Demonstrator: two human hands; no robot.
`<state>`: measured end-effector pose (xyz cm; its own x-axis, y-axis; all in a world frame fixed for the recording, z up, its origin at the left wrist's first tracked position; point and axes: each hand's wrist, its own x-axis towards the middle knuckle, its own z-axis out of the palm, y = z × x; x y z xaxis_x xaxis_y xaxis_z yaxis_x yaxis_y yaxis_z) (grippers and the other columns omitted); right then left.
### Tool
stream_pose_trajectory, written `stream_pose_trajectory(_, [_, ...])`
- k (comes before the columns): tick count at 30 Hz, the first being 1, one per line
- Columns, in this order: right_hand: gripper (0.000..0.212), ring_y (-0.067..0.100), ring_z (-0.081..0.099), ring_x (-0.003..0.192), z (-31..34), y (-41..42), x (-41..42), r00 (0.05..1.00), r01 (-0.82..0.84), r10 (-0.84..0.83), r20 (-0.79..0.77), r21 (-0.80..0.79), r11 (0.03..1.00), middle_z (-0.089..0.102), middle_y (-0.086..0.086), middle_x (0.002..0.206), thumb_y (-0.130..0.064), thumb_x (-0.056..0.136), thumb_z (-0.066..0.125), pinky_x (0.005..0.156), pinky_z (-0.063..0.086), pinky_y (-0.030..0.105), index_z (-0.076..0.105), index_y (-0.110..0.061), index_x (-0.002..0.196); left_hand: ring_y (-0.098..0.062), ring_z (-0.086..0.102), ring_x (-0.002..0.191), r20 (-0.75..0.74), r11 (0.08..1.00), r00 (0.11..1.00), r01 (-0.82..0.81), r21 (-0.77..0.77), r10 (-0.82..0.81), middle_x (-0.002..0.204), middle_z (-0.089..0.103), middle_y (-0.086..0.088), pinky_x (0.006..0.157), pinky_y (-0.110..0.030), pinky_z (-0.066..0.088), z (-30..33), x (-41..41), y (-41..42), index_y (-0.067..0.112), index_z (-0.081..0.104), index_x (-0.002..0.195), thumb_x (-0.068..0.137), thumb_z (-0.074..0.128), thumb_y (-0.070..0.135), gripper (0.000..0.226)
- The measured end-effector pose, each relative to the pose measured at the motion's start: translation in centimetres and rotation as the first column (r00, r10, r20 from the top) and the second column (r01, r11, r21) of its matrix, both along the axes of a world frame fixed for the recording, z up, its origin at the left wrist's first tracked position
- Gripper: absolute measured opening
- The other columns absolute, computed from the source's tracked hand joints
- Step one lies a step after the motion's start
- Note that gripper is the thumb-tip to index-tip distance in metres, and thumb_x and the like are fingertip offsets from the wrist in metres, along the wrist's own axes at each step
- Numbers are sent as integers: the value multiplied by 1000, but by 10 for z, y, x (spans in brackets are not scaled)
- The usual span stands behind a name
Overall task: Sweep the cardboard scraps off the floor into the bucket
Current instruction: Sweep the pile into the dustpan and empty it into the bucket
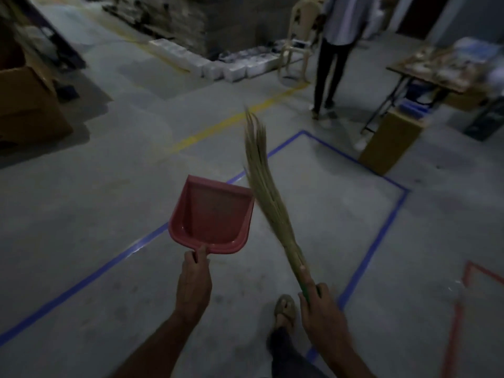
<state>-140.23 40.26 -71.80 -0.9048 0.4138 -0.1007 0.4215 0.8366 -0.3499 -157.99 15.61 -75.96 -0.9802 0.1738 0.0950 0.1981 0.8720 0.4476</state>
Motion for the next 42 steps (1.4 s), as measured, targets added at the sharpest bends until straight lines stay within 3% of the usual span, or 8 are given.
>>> stream_pose_trajectory(9, [52, 19, 50, 56, 43, 13, 158, 945, 327, -328, -12, 110, 939, 42, -4, 90, -40, 96, 52, 47, 43, 37, 29, -37, 143, -22, 52, 81, 18, 924, 924, 382, 37, -382, 103, 46, -7, 66, -36, 47, 43, 76, 71, 16, 50, 134, 99, 51, 12, 35])
stream_pose_trajectory(21, [69, 23, 56, 64, 42, 45, 316, 750, 662, -654, -101, 130, 738, 52, 5, 97, -37, 94, 58, 52, 51, 39, 24, -33, 154, -19, 51, 80, -28, 710, 710, 704, 1, -704, 105, 50, -13, 62, -32, 48, 60, 204, 219, 14, 43, 146, 97, 57, 4, 52])
stream_pose_trajectory(27, [55, 30, 63, 70, 45, 82, 434, 614, 789, -777, -138, 88, 608, 57, 10, 101, -39, 96, 50, 51, 48, 37, 23, -39, 145, -28, 55, 81, -49, 553, 551, 832, -33, -833, 104, 50, -14, 61, -36, 46, 62, 307, 310, 12, 46, 142, 95, 58, 4, 49])
stream_pose_trajectory(31, [83, 28, 63, 67, 42, 108, 527, 524, 852, -843, -120, 70, 519, 60, 11, 103, -30, 92, 57, 53, 51, 37, 7, -40, 158, -36, 60, 85, -42, 448, 447, 893, -33, -894, 108, 54, -19, 64, -39, 49, 56, 401, 368, 11, 49, 137, 96, 59, 8, 42])
stream_pose_trajectory(34, [81, 25, 66, 78, 49, 125, 587, 445, 895, -882, -156, 40, 444, 60, 11, 123, -28, 86, 69, 60, 52, 31, 27, -36, 155, -38, 60, 78, -24, 384, 383, 921, -67, -923, 99, 56, -19, 60, -38, 43, 45, 473, 413, 9, 54, 130, 96, 59, 6, 34])
stream_pose_trajectory(36, [79, 20, 65, 71, 44, 135, 624, 391, 919, -915, -99, -1, 393, 64, 7, 113, -30, 78, 74, 54, 49, 27, 40, -36, 149, -37, 60, 80, 12, 353, 356, 930, -103, -934, 101, 56, -16, 64, -40, 44, 40, 520, 439, 12, 54, 129, 97, 57, 11, 31])
stream_pose_trajectory(39, [60, 29, 65, 79, 26, 144, 672, 317, 947, -945, -77, -28, 320, 62, 11, 113, -31, 92, 57, 58, 51, 33, 35, -45, 146, -36, 59, 89, 64, 300, 309, 947, -118, -949, 108, 54, -12, 72, -43, 43, 37, 586, 468, 18, 51, 132, 101, 50, 17, 31])
stream_pose_trajectory(42, [62, 31, 64, 63, 3, 145, 721, 243, 970, -970, -5, -17, 243, 63, 13, 102, -31, 87, 62, 44, 49, 37, 42, -27, 145, -37, 59, 97, 98, 192, 206, 972, -138, -974, 118, 53, -14, 78, -46, 45, 34, 640, 496, 19, 46, 140, 103, 46, 18, 37])
